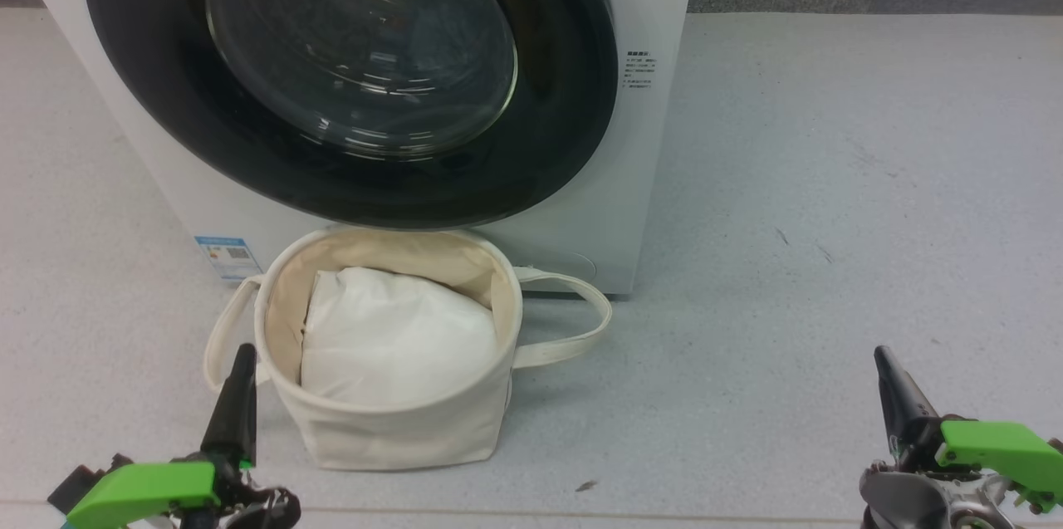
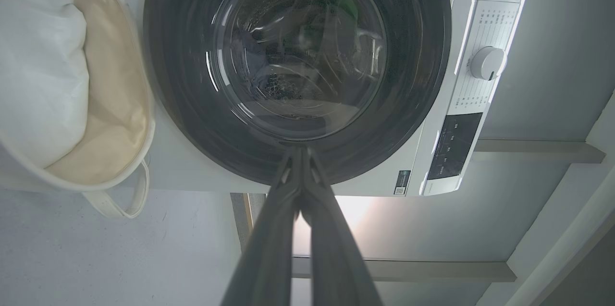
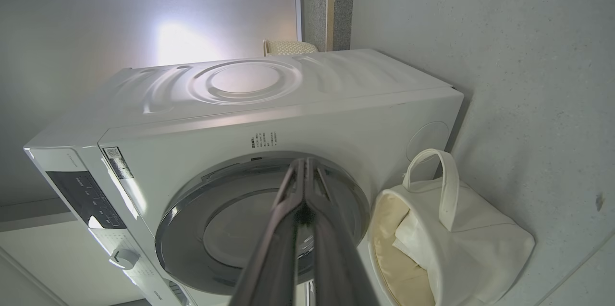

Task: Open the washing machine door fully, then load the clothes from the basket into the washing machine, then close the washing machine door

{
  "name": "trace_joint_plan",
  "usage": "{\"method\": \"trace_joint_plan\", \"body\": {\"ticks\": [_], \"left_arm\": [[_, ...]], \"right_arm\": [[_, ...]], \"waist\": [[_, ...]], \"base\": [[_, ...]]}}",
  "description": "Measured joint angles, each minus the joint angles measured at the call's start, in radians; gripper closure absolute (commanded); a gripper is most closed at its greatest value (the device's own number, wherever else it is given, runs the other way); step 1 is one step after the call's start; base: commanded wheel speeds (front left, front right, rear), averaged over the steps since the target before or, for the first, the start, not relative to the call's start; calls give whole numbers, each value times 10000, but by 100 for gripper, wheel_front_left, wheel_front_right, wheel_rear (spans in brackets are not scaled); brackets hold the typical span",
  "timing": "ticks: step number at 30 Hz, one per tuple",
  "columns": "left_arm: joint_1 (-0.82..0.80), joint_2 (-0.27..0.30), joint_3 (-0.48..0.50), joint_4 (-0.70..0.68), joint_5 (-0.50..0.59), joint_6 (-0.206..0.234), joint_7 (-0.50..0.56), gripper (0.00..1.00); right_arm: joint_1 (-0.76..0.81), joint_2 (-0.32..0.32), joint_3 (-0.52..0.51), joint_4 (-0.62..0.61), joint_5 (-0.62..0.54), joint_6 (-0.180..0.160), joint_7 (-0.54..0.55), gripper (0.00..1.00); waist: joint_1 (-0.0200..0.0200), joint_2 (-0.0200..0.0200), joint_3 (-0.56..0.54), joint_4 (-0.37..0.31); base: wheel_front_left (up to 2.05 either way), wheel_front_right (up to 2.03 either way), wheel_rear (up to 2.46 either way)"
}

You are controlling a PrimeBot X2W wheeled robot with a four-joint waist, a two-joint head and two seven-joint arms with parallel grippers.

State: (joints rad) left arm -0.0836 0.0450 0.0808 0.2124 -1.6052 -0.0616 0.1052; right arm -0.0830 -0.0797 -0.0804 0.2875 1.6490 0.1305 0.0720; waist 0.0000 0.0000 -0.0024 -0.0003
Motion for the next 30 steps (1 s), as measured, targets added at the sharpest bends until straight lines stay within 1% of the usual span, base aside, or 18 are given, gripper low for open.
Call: {"method": "trace_joint_plan", "body": {"ticks": [30], "left_arm": [[1, -2, 0, 0, 0, 0, 0, 100]], "right_arm": [[0, -125, 221, 0, 173, 0, -128, 100]], "waist": [[0, 0, 1, 0]], "base": [[0, 0, 0]]}}
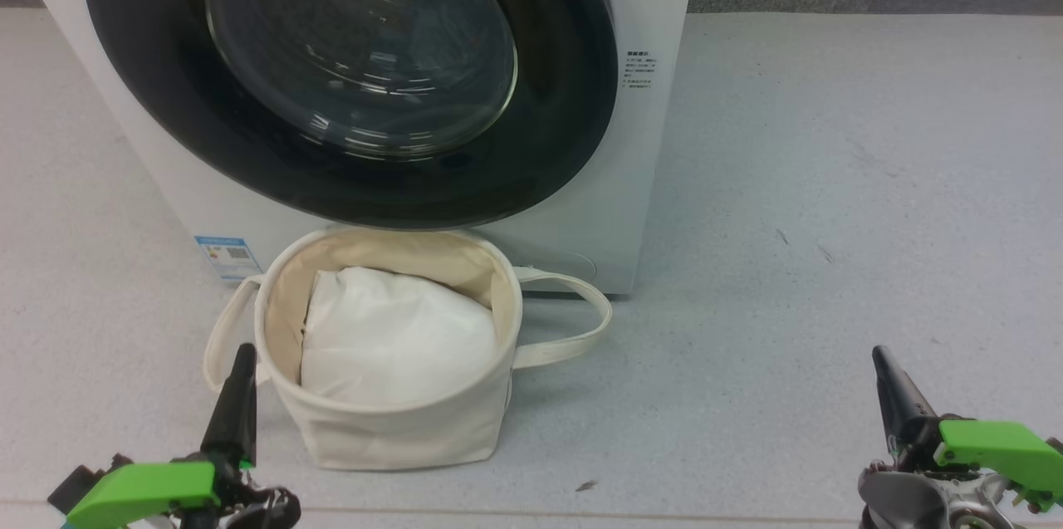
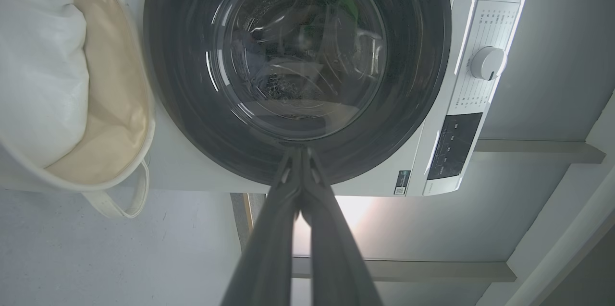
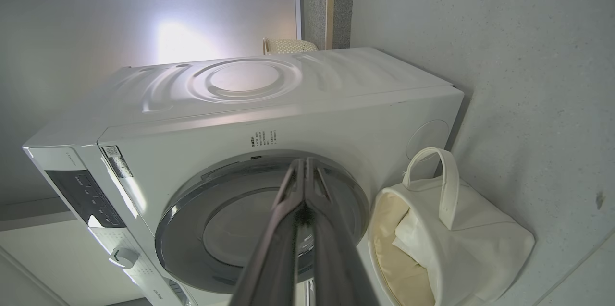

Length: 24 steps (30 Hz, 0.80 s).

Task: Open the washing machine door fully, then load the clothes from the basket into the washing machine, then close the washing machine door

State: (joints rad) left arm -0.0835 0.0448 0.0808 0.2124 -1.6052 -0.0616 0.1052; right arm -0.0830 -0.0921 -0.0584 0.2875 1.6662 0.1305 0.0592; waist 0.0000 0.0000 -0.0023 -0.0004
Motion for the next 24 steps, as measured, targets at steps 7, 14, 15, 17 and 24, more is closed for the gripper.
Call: {"method": "trace_joint_plan", "body": {"ticks": [7, 14, 15, 17, 24], "left_arm": [[0, 0, 0, -2, 0, 0, 0, 100], [0, 0, 0, -2, 0, 0, 0, 100], [0, 0, 0, -2, 0, 0, 0, 100], [0, 0, 0, -2, 0, 0, 0, 100], [0, -2, 0, -2, 0, 0, 0, 100]], "right_arm": [[0, -58, 56, -2, 90, 0, -6, 100], [1, -90, 107, -2, 132, 0, -100, 100], [1, -94, 113, -2, 151, 0, -107, 100], [1, -104, 130, -2, 151, 0, -109, 100], [1, -134, 176, -4, 165, 0, -182, 100]], "waist": [[0, 0, 0, 0], [0, 0, 1, 1], [0, 0, 1, 1], [0, 0, 1, 1], [0, 0, 1, 1]], "base": [[0, 0, 0], [0, 0, 0], [0, 0, 0], [0, 0, 0], [0, 0, 0]]}}
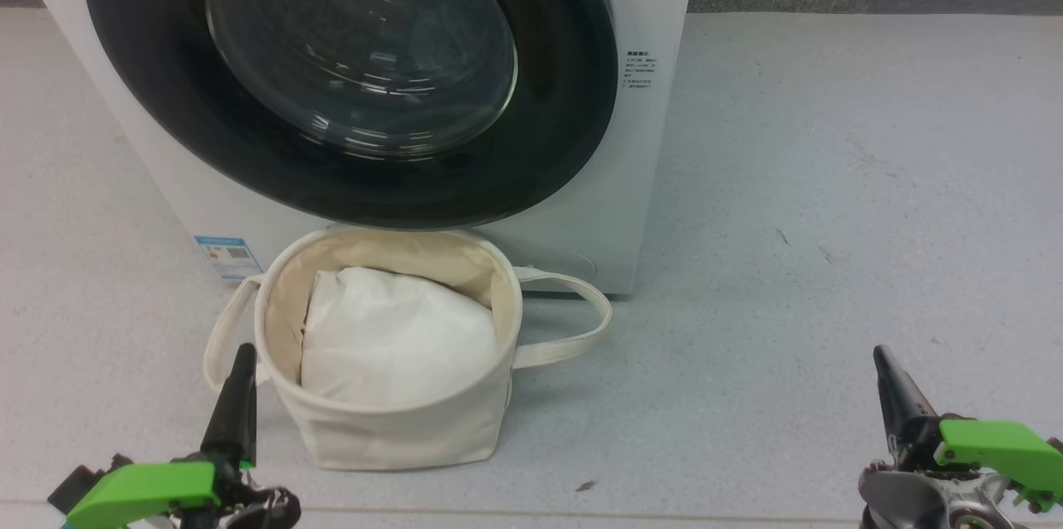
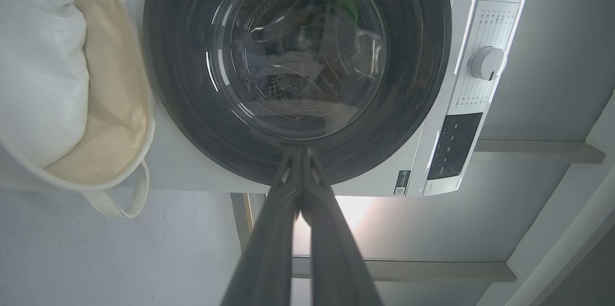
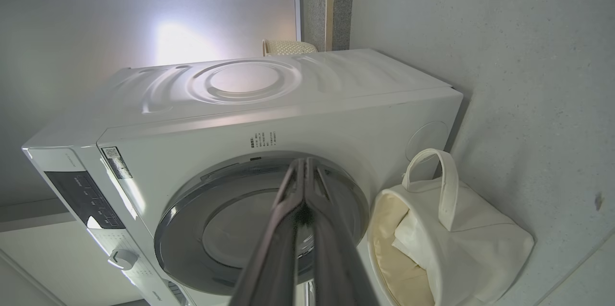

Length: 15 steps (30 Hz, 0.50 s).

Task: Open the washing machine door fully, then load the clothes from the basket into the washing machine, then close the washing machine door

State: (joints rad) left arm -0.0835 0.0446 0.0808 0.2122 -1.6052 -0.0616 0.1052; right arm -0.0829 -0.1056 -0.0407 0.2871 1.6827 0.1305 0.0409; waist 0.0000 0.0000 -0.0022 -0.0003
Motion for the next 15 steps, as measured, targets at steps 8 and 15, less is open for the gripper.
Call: {"method": "trace_joint_plan", "body": {"ticks": [8, 15], "left_arm": [[0, 0, 0, 0, 0, 0, 0, 100], [0, 0, 0, 0, 0, 0, 0, 100]], "right_arm": [[0, -35, 63, 0, 88, 0, -33, 100], [0, -109, 167, -4, 176, 0, -88, 100]], "waist": [[0, 0, 0, 0], [0, 0, 0, 0]], "base": [[0, 0, 0], [0, 0, 0]]}}
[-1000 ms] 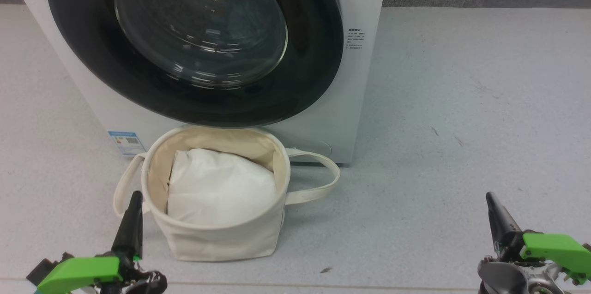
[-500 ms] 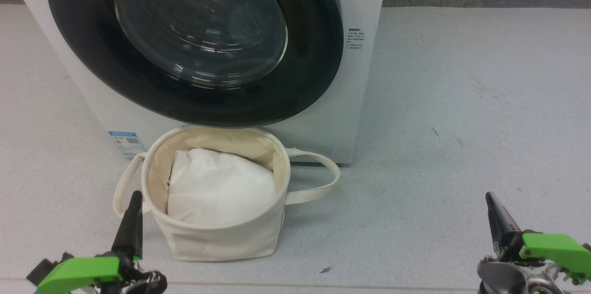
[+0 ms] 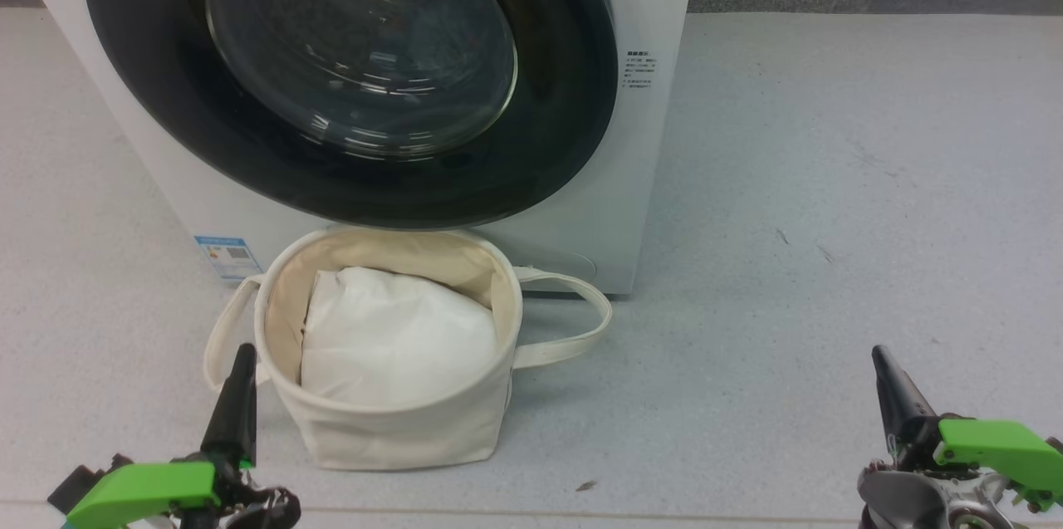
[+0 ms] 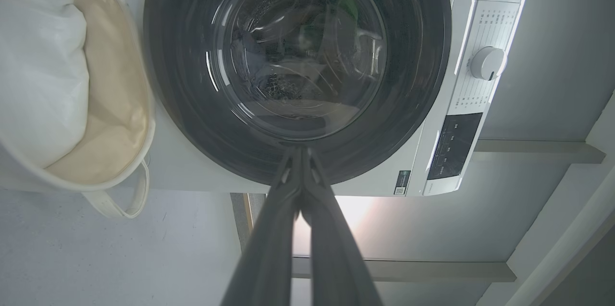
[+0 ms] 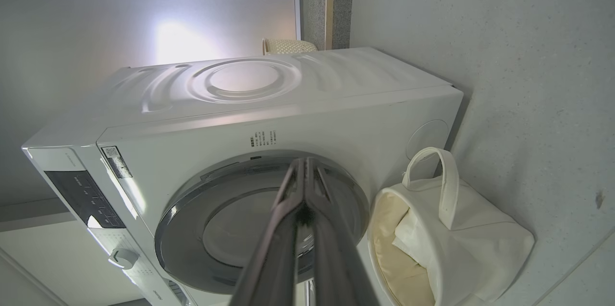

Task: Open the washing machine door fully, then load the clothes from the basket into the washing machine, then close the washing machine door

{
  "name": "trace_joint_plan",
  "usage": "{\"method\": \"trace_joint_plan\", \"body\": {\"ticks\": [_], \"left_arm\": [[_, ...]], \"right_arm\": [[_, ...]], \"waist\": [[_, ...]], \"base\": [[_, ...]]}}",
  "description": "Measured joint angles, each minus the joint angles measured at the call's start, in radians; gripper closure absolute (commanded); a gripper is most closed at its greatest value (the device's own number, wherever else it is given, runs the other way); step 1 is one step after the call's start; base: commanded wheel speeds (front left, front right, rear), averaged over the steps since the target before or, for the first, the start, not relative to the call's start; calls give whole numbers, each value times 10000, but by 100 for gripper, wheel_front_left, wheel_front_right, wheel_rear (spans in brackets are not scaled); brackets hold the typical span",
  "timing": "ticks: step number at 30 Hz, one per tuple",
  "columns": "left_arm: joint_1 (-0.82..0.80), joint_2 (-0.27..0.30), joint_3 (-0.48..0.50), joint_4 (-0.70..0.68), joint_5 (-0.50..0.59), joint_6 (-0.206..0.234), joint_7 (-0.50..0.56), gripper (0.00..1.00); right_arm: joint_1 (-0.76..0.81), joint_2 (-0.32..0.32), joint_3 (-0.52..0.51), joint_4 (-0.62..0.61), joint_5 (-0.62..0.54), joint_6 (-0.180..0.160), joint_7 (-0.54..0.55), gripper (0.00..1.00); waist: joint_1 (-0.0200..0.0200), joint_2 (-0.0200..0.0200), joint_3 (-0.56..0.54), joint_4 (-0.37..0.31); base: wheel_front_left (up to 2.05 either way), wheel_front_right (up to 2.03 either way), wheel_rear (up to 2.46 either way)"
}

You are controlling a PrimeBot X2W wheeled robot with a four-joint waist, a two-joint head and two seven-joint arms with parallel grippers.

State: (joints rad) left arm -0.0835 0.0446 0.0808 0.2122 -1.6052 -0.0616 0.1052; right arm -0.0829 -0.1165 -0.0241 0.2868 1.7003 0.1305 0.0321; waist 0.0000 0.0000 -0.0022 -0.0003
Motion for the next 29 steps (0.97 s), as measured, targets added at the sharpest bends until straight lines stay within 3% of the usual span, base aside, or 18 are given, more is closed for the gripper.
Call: {"method": "trace_joint_plan", "body": {"ticks": [29], "left_arm": [[0, 0, 2, 0, 0, 0, 0, 100]], "right_arm": [[0, -215, 303, -33, 263, 0, -251, 100]], "waist": [[0, 0, 1, 0]], "base": [[0, 0, 0]]}}
